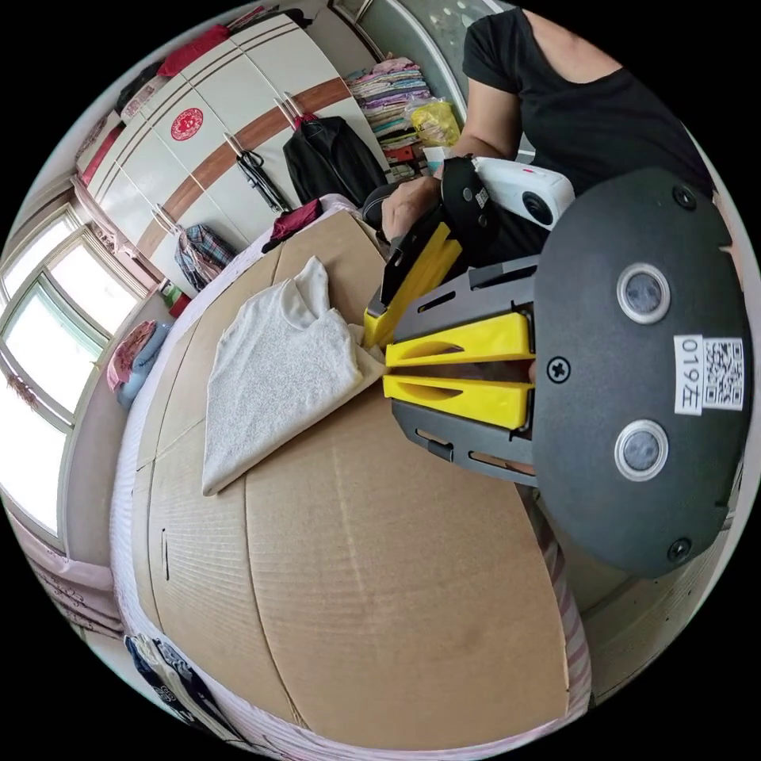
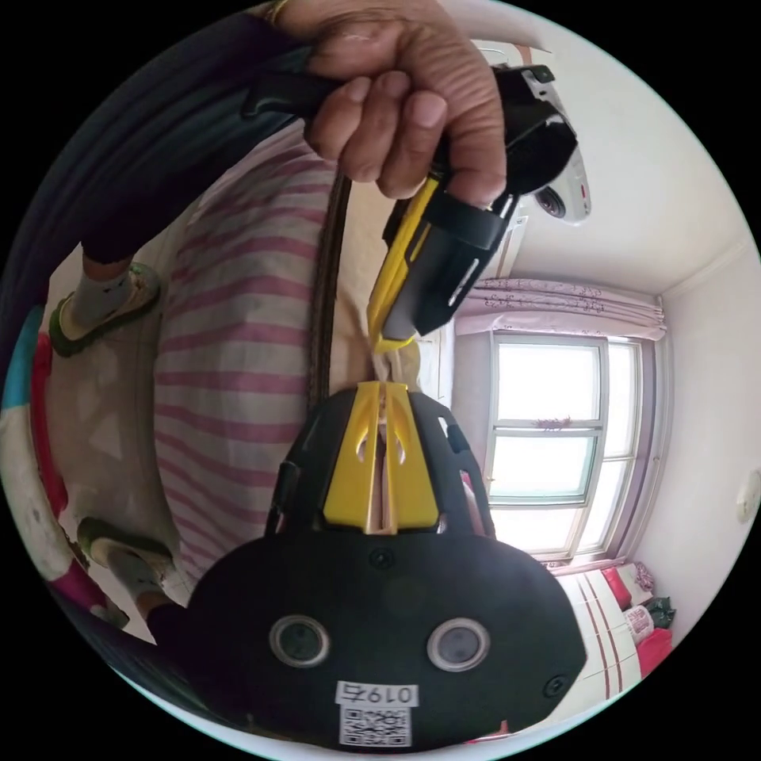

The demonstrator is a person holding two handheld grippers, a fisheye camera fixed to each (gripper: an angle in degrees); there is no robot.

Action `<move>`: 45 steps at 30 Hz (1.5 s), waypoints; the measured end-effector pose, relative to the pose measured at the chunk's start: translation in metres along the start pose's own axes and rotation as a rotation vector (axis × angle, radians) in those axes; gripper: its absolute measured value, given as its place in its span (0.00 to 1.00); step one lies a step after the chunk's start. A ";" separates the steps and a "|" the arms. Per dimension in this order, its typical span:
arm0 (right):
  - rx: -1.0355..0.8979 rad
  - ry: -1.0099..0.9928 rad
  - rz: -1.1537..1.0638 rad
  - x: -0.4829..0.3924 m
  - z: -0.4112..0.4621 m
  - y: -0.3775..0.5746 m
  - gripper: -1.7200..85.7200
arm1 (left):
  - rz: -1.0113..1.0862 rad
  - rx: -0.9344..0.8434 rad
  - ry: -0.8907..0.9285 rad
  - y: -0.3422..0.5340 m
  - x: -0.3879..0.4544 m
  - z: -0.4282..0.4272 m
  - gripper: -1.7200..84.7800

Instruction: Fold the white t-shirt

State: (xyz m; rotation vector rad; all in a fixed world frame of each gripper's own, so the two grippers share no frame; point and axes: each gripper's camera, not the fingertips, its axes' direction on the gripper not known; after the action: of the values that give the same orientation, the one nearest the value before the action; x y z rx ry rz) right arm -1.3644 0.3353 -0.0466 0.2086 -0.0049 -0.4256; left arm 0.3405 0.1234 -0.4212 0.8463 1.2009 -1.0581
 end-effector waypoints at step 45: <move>0.032 -0.062 0.194 0.083 0.019 0.037 0.08 | -0.107 0.137 0.048 -0.030 -0.057 -0.024 0.05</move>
State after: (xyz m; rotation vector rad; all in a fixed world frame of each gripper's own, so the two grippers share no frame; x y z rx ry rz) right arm -1.2748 0.3308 -0.0235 0.2241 -0.0926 -0.2386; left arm 0.3027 0.1469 -0.3689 0.9257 1.2351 -1.2242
